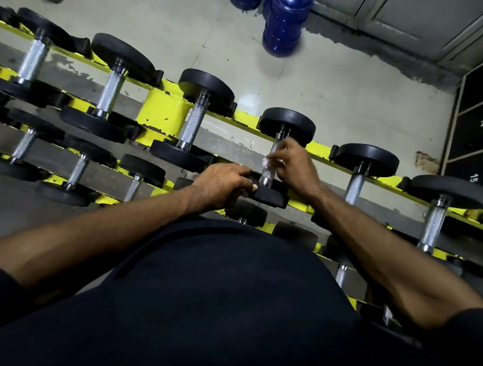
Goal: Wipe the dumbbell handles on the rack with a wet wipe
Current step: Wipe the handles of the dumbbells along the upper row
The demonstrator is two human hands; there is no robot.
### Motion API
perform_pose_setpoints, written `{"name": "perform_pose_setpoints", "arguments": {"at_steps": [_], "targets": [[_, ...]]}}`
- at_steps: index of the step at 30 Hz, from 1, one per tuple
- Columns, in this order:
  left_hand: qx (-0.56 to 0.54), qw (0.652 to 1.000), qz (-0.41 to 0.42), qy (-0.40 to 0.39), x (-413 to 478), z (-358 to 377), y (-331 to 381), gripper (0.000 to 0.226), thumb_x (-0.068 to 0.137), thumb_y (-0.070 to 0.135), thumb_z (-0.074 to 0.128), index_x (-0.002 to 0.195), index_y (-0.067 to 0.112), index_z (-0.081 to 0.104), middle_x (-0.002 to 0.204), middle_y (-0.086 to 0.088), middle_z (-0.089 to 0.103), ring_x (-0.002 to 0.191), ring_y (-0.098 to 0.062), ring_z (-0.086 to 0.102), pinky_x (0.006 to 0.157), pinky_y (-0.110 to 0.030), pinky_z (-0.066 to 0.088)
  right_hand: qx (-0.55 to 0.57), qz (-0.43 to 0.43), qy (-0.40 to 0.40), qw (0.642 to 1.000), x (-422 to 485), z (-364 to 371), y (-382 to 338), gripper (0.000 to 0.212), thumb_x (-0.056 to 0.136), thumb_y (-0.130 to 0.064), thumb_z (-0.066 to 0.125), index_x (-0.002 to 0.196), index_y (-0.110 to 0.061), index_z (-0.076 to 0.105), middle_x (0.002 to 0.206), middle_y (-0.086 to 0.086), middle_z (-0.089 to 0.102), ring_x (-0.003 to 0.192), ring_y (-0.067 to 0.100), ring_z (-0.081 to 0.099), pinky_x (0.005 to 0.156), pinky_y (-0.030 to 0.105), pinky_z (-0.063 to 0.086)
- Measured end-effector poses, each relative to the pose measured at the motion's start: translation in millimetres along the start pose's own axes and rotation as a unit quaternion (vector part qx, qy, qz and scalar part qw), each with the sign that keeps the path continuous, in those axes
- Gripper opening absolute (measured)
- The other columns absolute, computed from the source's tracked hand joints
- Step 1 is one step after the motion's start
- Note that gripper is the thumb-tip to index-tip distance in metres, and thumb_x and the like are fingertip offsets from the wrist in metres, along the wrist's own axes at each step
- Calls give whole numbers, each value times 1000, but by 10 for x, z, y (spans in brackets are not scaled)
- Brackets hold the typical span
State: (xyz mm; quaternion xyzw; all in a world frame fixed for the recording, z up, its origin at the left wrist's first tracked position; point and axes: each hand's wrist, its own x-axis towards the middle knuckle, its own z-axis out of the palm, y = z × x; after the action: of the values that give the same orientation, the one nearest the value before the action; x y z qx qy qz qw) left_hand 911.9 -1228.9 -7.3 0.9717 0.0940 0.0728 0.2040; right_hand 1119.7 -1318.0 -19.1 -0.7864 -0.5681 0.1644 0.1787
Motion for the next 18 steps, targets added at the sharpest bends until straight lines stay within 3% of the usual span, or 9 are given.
{"name": "perform_pose_setpoints", "arguments": {"at_steps": [3, 4, 6, 8, 10, 14, 18], "targets": [[3, 1000, 1, 7, -8, -1, 2, 9, 86, 22, 76, 95, 23, 76, 86, 0, 63, 75, -22, 63, 59, -26, 41, -49, 71, 2, 996, 219, 28, -81, 18, 84, -34, 69, 92, -18, 68, 88, -6, 55, 78, 13, 55, 52, 24, 32], [1, 1000, 5, 10, -6, -5, -2, 7, 86, 22, 76, 94, 23, 76, 85, 0, 63, 74, -23, 64, 58, -26, 42, -72, 57, -45, 995, 236, 35, -141, 16, 86, -31, 66, 90, -15, 65, 89, -3, 57, 80, 16, 58, 54, 27, 37], [2, 1000, 15, 13, -2, -6, -17, 7, 86, 20, 77, 92, 23, 76, 85, 1, 65, 74, -23, 65, 57, -27, 44, -185, -62, -172, 966, 230, 48, -307, 17, 90, -23, 64, 98, -9, 66, 98, 5, 58, 92, 25, 60, 66, 32, 48], [8, 1000, 23, 13, 5, 0, -30, 8, 85, 20, 78, 92, 23, 76, 86, 1, 67, 76, -23, 66, 57, -28, 46, -229, -109, -256, 933, 277, -14, -425, 20, 92, -20, 64, 108, -7, 66, 103, 6, 56, 98, 26, 60, 66, 32, 45], [7, 1000, 24, 19, 14, 7, -33, 7, 84, 19, 79, 90, 21, 76, 85, 1, 66, 75, -24, 65, 56, -28, 45, -257, -91, -245, 930, 390, -92, -494, 21, 90, -14, 65, 109, -6, 67, 107, 9, 59, 100, 29, 61, 66, 34, 47], [4, 999, 20, 27, 6, 22, -30, 3, 87, 21, 76, 89, 19, 75, 83, 0, 64, 73, -23, 64, 56, -27, 42, -367, -52, -187, 910, 527, -124, -598, 28, 92, -7, 57, 119, -4, 64, 119, 17, 56, 112, 35, 53, 80, 46, 50], [0, 999, 26, 28, 12, 35, -49, 3, 86, 20, 77, 89, 20, 76, 83, 1, 66, 75, -23, 65, 57, -29, 47, -338, -115, -312, 880, 450, -32, -680, 26, 96, -19, 57, 118, -6, 64, 116, 14, 60, 105, 30, 59, 81, 42, 53]]}}
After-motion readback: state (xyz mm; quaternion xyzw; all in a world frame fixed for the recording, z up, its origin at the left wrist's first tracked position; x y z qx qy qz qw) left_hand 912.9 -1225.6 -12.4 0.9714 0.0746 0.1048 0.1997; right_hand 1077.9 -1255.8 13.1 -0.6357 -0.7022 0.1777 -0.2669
